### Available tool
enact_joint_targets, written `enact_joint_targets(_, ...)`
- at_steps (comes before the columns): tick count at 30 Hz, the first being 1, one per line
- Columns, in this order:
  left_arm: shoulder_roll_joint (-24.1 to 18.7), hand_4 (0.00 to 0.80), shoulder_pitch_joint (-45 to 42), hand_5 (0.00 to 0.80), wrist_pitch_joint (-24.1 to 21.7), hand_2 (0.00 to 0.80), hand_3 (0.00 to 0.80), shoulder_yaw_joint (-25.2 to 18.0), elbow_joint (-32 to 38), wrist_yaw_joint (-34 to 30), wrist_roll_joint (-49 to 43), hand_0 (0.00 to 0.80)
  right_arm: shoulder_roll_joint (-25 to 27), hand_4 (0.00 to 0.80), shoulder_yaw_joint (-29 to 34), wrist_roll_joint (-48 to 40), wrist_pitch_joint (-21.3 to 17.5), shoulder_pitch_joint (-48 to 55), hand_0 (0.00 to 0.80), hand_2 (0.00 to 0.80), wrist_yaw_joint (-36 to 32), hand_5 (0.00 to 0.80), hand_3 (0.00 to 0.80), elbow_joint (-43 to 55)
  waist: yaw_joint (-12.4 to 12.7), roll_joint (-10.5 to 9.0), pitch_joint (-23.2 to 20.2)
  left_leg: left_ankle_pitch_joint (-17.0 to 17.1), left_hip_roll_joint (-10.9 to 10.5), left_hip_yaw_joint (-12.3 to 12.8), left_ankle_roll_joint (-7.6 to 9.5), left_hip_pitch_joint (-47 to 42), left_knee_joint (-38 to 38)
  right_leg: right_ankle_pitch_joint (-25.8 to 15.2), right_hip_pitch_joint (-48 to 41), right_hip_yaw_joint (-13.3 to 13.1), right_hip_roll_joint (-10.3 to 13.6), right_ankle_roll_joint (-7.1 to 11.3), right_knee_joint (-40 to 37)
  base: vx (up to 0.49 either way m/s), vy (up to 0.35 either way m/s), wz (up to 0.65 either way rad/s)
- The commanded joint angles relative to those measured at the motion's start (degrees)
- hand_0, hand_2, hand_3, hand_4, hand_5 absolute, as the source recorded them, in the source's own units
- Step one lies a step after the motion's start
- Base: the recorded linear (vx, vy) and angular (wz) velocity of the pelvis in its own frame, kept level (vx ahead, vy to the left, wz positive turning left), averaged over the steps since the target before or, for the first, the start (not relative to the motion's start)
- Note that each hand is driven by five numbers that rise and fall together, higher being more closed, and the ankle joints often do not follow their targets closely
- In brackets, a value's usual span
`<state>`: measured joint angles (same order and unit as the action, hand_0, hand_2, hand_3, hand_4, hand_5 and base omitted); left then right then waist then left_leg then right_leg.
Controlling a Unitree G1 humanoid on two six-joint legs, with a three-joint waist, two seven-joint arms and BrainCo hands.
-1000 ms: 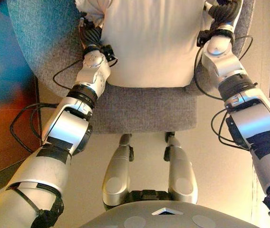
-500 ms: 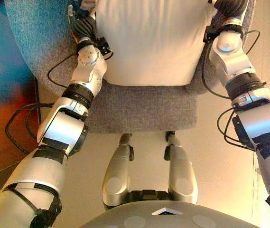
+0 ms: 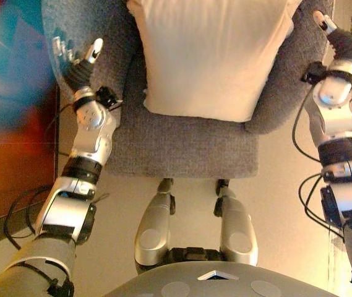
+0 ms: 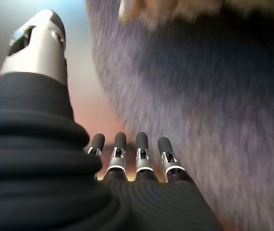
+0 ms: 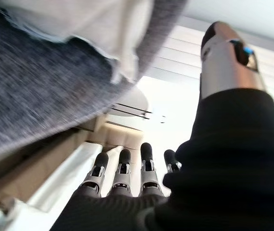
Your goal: Pick up the cushion and take it to the sofa
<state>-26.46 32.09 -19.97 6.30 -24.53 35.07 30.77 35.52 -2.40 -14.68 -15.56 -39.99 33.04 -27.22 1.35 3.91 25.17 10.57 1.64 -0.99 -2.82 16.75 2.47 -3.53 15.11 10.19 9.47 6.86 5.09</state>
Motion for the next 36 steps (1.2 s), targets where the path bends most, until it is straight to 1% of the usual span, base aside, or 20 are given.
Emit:
enact_joint_targets(1, -0.4, 0.000, -5.6, 0.000, -3.3, 0.000, 0.000, -1.7, 1.2, -1.1, -3.9, 0.000, 1.4, 0.000, 3.4, 2.7, -4.9, 7.6, 0.000, 0.000, 0.7, 0.000, 0.000, 3.5, 1.2, -2.97, -8.5, -12.4, -2.3, 2.1, -0.28, -3.1, -6.6, 1.8, -0.4, 1.7, 1.5, 1.29, -1.1, 0.155, -0.038, 0.07)
enact_joint_targets(5, 0.5, 0.000, -12.2, 0.000, -1.9, 0.000, 0.000, -3.3, 1.3, -3.3, -3.6, 0.000, -0.1, 0.000, 7.1, 3.9, -4.4, 15.0, 0.000, 0.000, -0.2, 0.000, 0.000, 5.0, 1.4, -3.28, -10.7, -12.5, -1.8, 2.2, -0.50, -5.9, -5.5, 2.0, -4.0, 2.5, 1.0, 1.28, -2.6, 0.121, -0.033, 0.12)
enact_joint_targets(6, 0.8, 0.000, -15.9, 0.000, -1.0, 0.000, 0.000, -3.9, 0.4, -5.8, -4.7, 0.000, -0.8, 0.000, 9.0, 4.0, -3.2, 19.7, 0.000, 0.000, -1.1, 0.000, 0.000, 6.4, 1.4, -3.33, -11.7, -12.4, -1.5, 2.5, -0.55, -7.6, -4.7, 2.0, -5.9, 2.7, 0.7, 1.26, -3.4, 0.105, -0.021, 0.10)
enact_joint_targets(7, 0.9, 0.000, -17.6, 0.000, -0.9, 0.000, 0.000, -4.2, 0.3, -6.2, -4.6, 0.000, -1.0, 0.000, 9.9, 3.6, -2.5, 22.1, 0.000, 0.000, -1.8, 0.000, 0.000, 7.0, 1.4, -3.38, -12.2, -12.3, -1.5, 2.5, -0.53, -8.2, -4.3, 2.0, -6.6, 2.7, 0.5, 1.21, -3.7, 0.149, -0.024, 0.08)
enact_joint_targets(8, 1.7, 0.000, -21.4, 0.000, 0.8, 0.000, 0.000, -5.2, -0.1, -7.3, -3.6, 0.000, -2.0, 0.000, 11.6, 3.5, -0.7, 26.8, 0.000, 0.000, -3.3, 0.000, 0.000, 7.4, 1.4, -3.39, -13.2, -12.1, -1.3, 2.6, -0.57, -9.5, -3.7, 2.0, -8.2, 2.8, 0.2, 1.07, -4.4, 0.120, -0.011, 0.10)
enact_joint_targets(11, 3.1, 0.000, -27.8, 0.000, 2.1, 0.000, 0.000, -7.2, -2.3, -9.9, -3.3, 0.000, -5.0, 0.000, 12.8, 2.7, 1.2, 34.5, 0.000, 0.000, -5.6, 0.000, 0.000, 7.3, 1.1, -3.55, -14.9, -11.5, -1.0, 2.7, -0.42, -12.1, -2.4, 2.0, -10.8, 2.6, -0.4, 0.63, -5.3, 0.102, -0.005, 0.24)
enact_joint_targets(12, 4.0, 0.000, -31.5, 0.000, 2.4, 0.000, 0.000, -8.4, -3.8, -12.2, -2.6, 0.000, -7.6, 0.000, 13.1, 4.1, 0.3, 38.9, 0.000, 0.000, -6.0, 0.000, 0.000, 5.5, 0.9, -3.77, -15.9, -11.3, -0.7, 3.0, -0.34, -13.6, -1.9, 2.0, -12.3, 2.5, -0.8, 0.36, -5.6, 0.102, -0.022, 0.01)
enact_joint_targets(13, 4.4, 0.000, -33.0, 0.000, 2.4, 0.000, 0.000, -8.9, -4.7, -12.9, -2.9, 0.000, -8.5, 0.000, 13.0, 3.7, 0.0, 40.5, 0.000, 0.000, -6.2, 0.000, 0.000, 4.5, 0.9, -3.89, -16.5, -11.2, -0.6, 3.1, -0.32, -14.1, -1.6, 1.9, -12.9, 2.4, -0.9, 0.25, -5.9, 0.129, -0.033, -0.10)
enact_joint_targets(14, 5.4, 0.000, -35.3, 0.000, 3.1, 0.000, 0.000, -9.7, -6.4, -14.0, -3.8, 0.000, -10.4, 0.000, 13.0, 1.0, 0.5, 42.8, 0.000, 0.000, -8.2, 0.000, 0.000, 2.5, 0.7, -4.08, -17.4, -11.0, -0.5, 3.3, -0.28, -15.4, -0.9, 1.9, -14.1, 2.3, -1.3, -0.02, -6.4, 0.075, -0.030, -0.06)
enact_joint_targets(16, 6.6, 0.000, -37.2, 0.000, 5.6, 0.000, 0.000, -9.6, -10.5, -15.2, -3.3, 0.000, -12.7, 0.000, 11.8, 0.2, 2.3, 44.9, 0.000, 0.000, -8.2, 0.000, 0.000, -2.0, 0.6, -4.39, -18.5, -11.0, -0.3, 3.7, -0.38, -17.1, -0.3, 1.9, -15.9, 2.0, -1.7, -0.27, -7.1, 0.043, -0.043, -0.02)
enact_joint_targets(17, 6.9, 0.000, -37.4, 0.000, 5.8, 0.000, 0.000, -9.6, -11.5, -15.4, -3.6, 0.000, -12.9, 0.000, 11.3, 0.1, 2.5, 45.0, 0.000, 0.000, -8.5, 0.000, 0.000, -3.0, 0.6, -4.43, -18.6, -10.9, -0.2, 3.7, -0.39, -17.6, 0.0, 1.9, -16.3, 2.0, -1.8, -0.31, -7.3, 0.022, -0.044, -0.04)
enact_joint_targets(18, 8.2, 0.000, -38.2, 0.000, 7.9, 0.000, 0.000, -9.2, -15.2, -16.4, -4.7, 0.000, -14.4, 0.000, 9.6, -0.5, 5.4, 46.0, 0.000, 0.000, -9.8, 0.000, 0.000, -5.7, 0.5, -4.60, -19.4, -10.8, -0.2, 3.9, -0.39, -18.8, 0.8, 1.9, -17.5, 1.9, -2.1, -0.55, -7.7, 0.016, -0.032, -0.03)
enact_joint_targets(20, 9.8, 0.000, -38.6, 0.000, 8.3, 0.000, 0.000, -8.5, -20.8, -17.4, -6.4, 0.000, -15.6, 0.000, 7.4, 0.9, 7.9, 46.4, 0.000, 0.000, -12.1, 0.000, 0.000, -10.9, 0.4, -4.83, -20.1, -10.8, -0.2, 4.1, -0.35, -20.1, 1.4, 1.9, -18.9, 1.6, -2.4, -0.75, -8.4, 0.010, -0.029, -0.07)
enact_joint_targets(21, 10.3, 0.000, -38.6, 0.000, 9.0, 0.000, 0.000, -7.9, -23.7, -17.8, -7.1, 0.000, -16.4, 0.000, 6.4, -0.9, 9.4, 46.5, 0.000, 0.000, -13.6, 0.000, 0.000, -14.4, 0.4, -4.94, -20.4, -10.7, -0.2, 4.1, -0.28, -20.6, 1.7, 1.8, -19.6, 1.4, -2.6, -0.84, -8.8, -0.001, -0.020, -0.13)
enact_joint_targets(22, 10.7, 0.000, -38.5, 0.000, 8.9, 0.000, 0.000, -7.6, -25.6, -18.0, -7.2, 0.000, -17.1, 0.000, 5.9, -1.4, 9.1, 46.5, 0.000, 0.000, -14.0, 0.000, 0.000, -16.8, 0.4, -4.98, -20.6, -10.8, -0.2, 4.2, -0.23, -20.9, 1.7, 1.8, -19.9, 1.3, -2.6, -0.87, -9.0, -0.009, -0.020, -0.15)
enact_joint_targets(24, 11.7, 0.000, -38.2, 0.000, 9.6, 0.000, 0.000, -6.8, -33.2, -18.5, -7.6, 0.000, -18.9, 0.000, 3.6, 0.4, 9.8, 46.2, 0.000, 0.000, -16.3, 0.000, 0.000, -25.7, 0.2, -5.07, -21.1, -10.9, -0.1, 4.3, -0.04, -21.8, 2.1, 1.9, -20.8, 0.8, -2.9, -0.93, -9.3, -0.014, -0.013, -0.11)
enact_joint_targets(26, 12.1, 0.000, -37.8, 0.000, 9.9, 0.000, 0.000, -5.7, -37.2, -18.7, -9.6, 0.000, -20.2, 0.000, 1.9, 1.0, 12.7, 46.1, 0.000, 0.000, -18.7, 0.000, 0.000, -30.2, 0.2, -5.06, -21.3, -10.9, -0.1, 4.4, 0.07, -22.3, 2.3, 2.0, -21.2, 0.6, -3.0, -1.07, -9.4, -0.028, -0.002, -0.04)
enact_joint_targets(29, 13.2, 0.000, -37.1, 0.000, 11.8, 0.000, 0.000, -3.2, -45.1, -21.5, -12.5, 0.000, -22.5, 0.000, -0.7, 0.6, 17.0, 46.0, 0.000, 0.000, -21.9, 0.000, 0.000, -38.4, 0.1, -5.01, -21.4, -11.1, -0.1, 4.5, 0.31, -23.0, 2.5, 2.3, -21.8, 0.5, -3.2, -1.13, -9.4, -0.042, 0.003, -0.04)
enact_joint_targets(32, 14.1, 0.000, -36.8, 0.000, 16.3, 0.000, 0.000, -2.1, -48.3, -23.1, -13.5, 0.000, -24.0, 0.000, -2.9, 3.5, 21.3, 45.8, 0.000, 0.000, -25.9, 0.000, 0.000, -43.3, 0.0, -4.98, -21.4, -11.4, -0.2, 4.4, 0.54, -23.5, 2.5, 2.5, -22.4, 0.5, -3.2, -1.19, -9.5, -0.051, 0.010, -0.05)
enact_joint_targets(36, 15.1, 0.000, -36.4, 0.000, 21.8, 0.000, 0.000, -2.8, -51.8, -24.5, -12.9, 0.000, -25.3, 0.000, -3.9, 2.9, 23.9, 45.5, 0.000, 0.000, -26.2, 0.000, 0.000, -46.8, 0.0, -5.01, -21.6, -12.0, -0.4, 4.3, 0.86, -24.1, 2.5, 2.7, -23.0, 0.3, -3.3, -1.13, -9.5, -0.047, 0.007, -0.04)
